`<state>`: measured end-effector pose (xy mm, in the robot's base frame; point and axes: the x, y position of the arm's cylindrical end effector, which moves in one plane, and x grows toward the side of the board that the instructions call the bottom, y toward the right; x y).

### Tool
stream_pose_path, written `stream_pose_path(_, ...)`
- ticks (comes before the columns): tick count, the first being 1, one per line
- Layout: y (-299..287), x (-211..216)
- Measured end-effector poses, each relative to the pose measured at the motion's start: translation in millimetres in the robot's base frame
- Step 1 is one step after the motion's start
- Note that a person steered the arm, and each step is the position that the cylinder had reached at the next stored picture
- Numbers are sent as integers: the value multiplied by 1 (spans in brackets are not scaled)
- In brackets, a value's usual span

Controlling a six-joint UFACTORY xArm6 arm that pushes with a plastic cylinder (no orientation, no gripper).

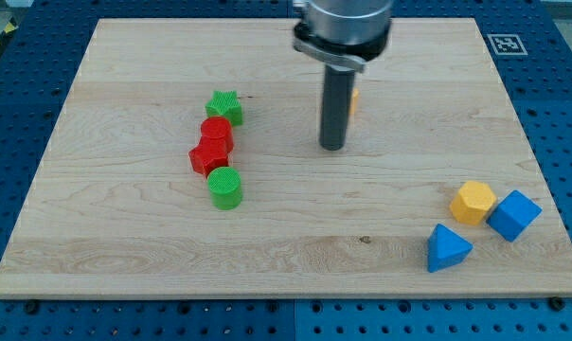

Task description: Push the cube and the hexagon above the triangle

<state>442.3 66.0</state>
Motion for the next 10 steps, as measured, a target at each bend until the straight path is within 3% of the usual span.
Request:
stream_pose_path(2,94,2)
stream_pose_path(5,218,62)
stream_pose_path(7,228,136)
stream_pose_path(9,198,144)
stream_pose_path(10,197,124)
